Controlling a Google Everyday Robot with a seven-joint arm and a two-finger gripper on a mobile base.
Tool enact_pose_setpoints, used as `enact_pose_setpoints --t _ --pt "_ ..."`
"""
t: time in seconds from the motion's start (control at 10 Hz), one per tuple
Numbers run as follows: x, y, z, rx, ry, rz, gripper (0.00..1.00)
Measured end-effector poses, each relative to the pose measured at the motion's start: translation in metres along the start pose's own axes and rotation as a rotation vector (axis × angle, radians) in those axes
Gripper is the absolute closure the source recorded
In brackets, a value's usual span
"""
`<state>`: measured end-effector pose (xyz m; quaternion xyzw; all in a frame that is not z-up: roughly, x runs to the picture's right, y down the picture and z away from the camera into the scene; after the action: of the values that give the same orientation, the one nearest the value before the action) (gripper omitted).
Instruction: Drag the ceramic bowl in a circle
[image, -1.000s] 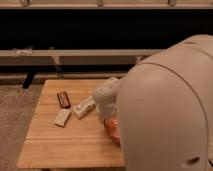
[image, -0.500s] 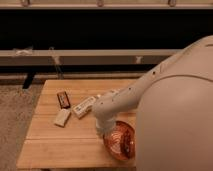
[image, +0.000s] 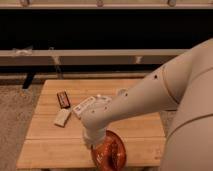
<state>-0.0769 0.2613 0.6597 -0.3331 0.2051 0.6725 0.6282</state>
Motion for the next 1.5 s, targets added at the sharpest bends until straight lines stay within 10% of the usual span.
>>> enact_pose_setpoints --t 0.3,0.8,1.1,1.5 --pt "-0.036 0.049 -0.008 -0.053 -0.032 -0.050 1.00" --pt "-0.120 0.082 0.001 -0.015 -0.084 -0.088 1.00" --pt "-0.164 0.061 0.000 0.035 -0.120 -0.059 0.99" --pt "-0.185 -0.008 0.000 0.118 -0.150 0.025 0.61"
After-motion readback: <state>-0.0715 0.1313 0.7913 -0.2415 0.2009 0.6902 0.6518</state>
